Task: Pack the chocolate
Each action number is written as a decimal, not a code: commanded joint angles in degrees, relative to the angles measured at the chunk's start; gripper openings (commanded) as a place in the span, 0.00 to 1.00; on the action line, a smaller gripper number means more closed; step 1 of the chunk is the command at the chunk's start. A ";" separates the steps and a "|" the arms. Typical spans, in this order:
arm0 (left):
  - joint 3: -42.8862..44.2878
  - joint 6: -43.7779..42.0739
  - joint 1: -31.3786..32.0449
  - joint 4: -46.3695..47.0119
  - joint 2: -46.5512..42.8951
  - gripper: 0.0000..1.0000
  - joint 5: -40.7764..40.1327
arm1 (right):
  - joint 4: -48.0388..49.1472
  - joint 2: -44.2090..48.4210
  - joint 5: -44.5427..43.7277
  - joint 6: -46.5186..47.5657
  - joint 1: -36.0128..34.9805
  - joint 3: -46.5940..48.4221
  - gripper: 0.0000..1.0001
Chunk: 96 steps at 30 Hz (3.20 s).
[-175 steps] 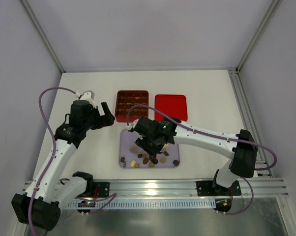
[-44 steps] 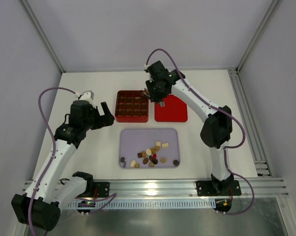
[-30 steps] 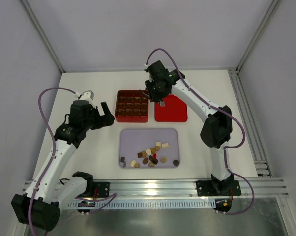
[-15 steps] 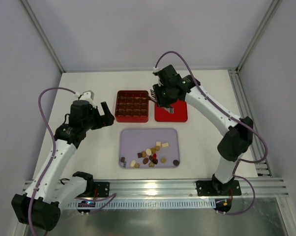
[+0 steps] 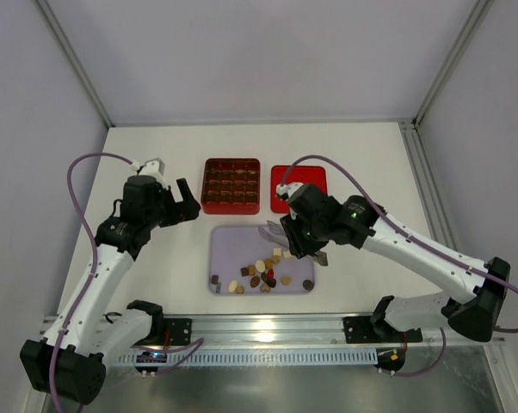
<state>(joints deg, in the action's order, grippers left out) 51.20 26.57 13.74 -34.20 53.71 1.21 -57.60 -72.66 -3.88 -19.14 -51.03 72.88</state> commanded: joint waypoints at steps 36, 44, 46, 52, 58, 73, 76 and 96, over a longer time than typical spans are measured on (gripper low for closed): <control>1.53 -0.46 -0.20 0.62 -0.72 1.00 0.11 | 1.27 -0.11 0.19 -9.69 -10.85 -10.22 0.38; 1.45 -0.46 -0.11 0.62 -0.89 1.00 -0.07 | 0.65 -0.20 -0.86 -8.73 -10.85 -5.92 0.28; 1.53 -0.46 -0.20 0.62 -0.89 1.00 -0.07 | -0.14 -0.64 -2.18 -8.38 -10.85 -3.81 0.26; 1.53 -0.46 -0.11 0.62 -1.07 1.00 -0.16 | -1.37 -1.69 -3.06 -6.71 -10.06 0.85 0.24; 1.53 -0.55 -0.20 0.62 -1.15 1.00 -0.25 | -1.90 -3.53 -3.94 -3.99 -8.13 5.68 0.24; 1.53 -0.46 -0.11 0.71 -0.80 1.00 0.02 | 6.89 -27.69 -0.69 5.69 3.04 32.66 0.24; 1.53 -0.46 -0.20 0.71 -0.80 1.00 0.11 | 7.24 -34.46 -0.43 6.39 3.56 39.34 0.24; 1.45 -0.55 -0.20 0.71 -0.98 1.00 0.11 | 10.14 -50.73 0.54 5.95 3.83 51.57 0.25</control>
<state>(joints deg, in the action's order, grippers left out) 51.20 26.57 13.74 -34.20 53.71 1.23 -50.24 -123.04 -3.29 -13.61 -47.40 121.54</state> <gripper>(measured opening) 0.996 0.313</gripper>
